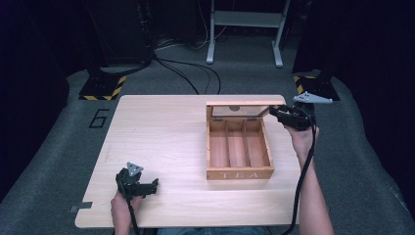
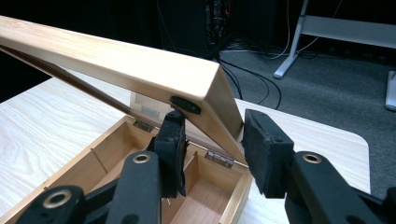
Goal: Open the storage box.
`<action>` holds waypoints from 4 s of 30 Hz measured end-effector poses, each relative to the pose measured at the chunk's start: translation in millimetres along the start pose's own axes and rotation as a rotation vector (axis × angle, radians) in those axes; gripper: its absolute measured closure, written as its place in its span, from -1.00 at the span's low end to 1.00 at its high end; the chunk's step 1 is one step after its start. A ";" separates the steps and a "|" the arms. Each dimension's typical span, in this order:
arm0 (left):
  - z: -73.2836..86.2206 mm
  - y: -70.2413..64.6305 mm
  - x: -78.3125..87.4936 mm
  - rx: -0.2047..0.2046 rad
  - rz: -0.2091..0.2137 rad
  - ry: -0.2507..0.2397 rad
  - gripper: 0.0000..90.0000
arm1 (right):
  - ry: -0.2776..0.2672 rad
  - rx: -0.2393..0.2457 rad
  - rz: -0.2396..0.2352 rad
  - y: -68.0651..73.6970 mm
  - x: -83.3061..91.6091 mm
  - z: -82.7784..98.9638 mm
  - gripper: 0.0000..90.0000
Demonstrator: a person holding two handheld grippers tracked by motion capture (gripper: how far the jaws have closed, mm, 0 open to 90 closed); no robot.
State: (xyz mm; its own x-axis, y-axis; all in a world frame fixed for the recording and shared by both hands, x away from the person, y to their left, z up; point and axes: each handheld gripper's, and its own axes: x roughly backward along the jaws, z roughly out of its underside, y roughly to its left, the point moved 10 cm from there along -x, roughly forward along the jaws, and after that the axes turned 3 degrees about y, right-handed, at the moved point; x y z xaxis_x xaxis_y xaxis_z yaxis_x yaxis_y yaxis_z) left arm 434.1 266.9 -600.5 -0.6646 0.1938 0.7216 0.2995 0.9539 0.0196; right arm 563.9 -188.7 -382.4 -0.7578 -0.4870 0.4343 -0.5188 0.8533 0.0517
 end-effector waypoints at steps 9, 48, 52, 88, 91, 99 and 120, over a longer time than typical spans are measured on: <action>0.0 0.1 0.1 -0.002 -0.001 0.000 -0.99 | -0.002 0.001 0.000 0.1 0.0 0.0 0.33; 0.2 0.0 -0.1 0.001 0.003 0.002 -0.99 | 0.002 0.007 0.002 0.1 0.2 0.2 0.33; 0.3 0.2 0.0 0.000 0.003 0.004 -0.99 | 0.002 0.009 0.001 0.1 0.2 0.2 0.33; 0.1 0.1 0.0 0.000 0.002 0.002 -0.99 | 0.001 0.007 0.005 0.5 0.6 0.9 0.33; 0.1 0.0 0.0 0.000 0.002 0.002 -0.99 | 0.000 0.009 0.004 0.7 0.5 1.0 0.33; 0.1 0.2 0.1 -0.001 0.000 0.002 -0.99 | 0.000 0.007 0.004 0.9 0.6 1.2 0.33; -0.1 0.0 -0.2 0.005 0.002 0.000 -0.99 | 0.000 0.003 -0.013 13.1 12.8 28.4 0.25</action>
State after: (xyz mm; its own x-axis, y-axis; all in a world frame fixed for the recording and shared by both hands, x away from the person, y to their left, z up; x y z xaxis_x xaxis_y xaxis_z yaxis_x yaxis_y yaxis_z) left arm 434.2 266.8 -600.6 -0.6640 0.1953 0.7217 0.2974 0.9546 0.0153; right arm 536.2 -189.0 -401.7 -0.7513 -0.4980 0.4332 -0.5296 0.8465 0.0546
